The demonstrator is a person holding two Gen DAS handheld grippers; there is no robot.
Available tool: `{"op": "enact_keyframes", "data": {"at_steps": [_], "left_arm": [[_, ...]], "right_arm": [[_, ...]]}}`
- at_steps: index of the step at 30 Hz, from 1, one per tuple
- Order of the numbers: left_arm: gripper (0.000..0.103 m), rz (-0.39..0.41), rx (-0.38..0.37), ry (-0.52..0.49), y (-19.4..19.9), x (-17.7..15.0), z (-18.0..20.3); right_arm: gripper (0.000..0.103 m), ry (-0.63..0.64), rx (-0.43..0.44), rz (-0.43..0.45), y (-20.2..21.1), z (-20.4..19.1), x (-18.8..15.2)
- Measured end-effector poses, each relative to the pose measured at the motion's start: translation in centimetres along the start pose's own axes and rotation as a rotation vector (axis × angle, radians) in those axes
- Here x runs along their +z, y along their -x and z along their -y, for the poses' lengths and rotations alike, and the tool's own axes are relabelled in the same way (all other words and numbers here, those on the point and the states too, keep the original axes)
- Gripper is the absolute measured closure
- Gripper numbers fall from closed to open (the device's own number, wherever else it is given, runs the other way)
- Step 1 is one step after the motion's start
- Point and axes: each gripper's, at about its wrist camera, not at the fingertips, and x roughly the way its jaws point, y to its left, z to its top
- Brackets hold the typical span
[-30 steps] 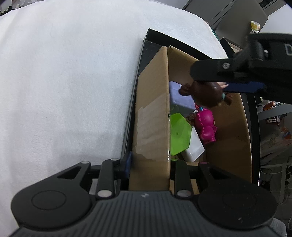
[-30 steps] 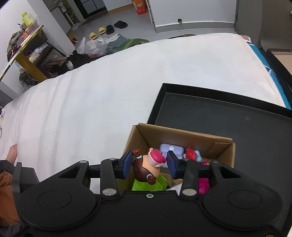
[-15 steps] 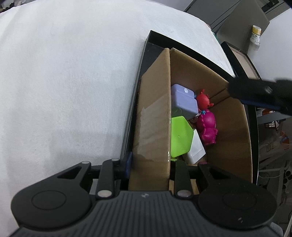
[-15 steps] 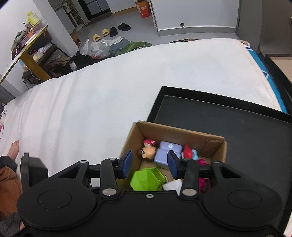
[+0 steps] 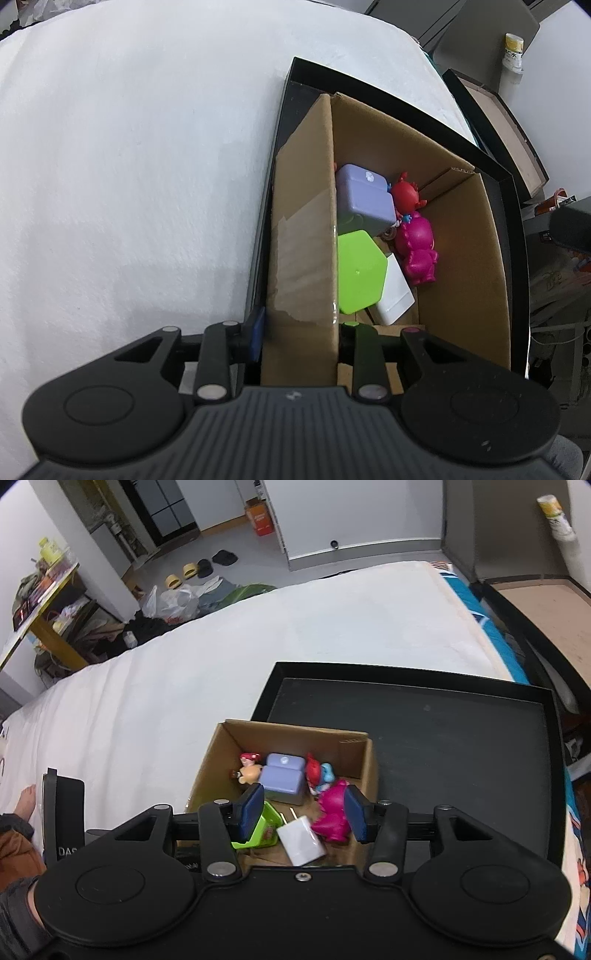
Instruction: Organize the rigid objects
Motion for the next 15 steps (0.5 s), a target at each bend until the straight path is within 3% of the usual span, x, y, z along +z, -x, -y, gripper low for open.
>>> {"op": "enact_keyframes", "data": {"at_steps": [15], "left_arm": [[0.076, 0.018, 0.013, -0.029, -0.1, 0.3, 0.3]], "right_arm": [[0.053, -0.069, -0.031, 0.04, 3.2, 2.8, -3.1]]}}
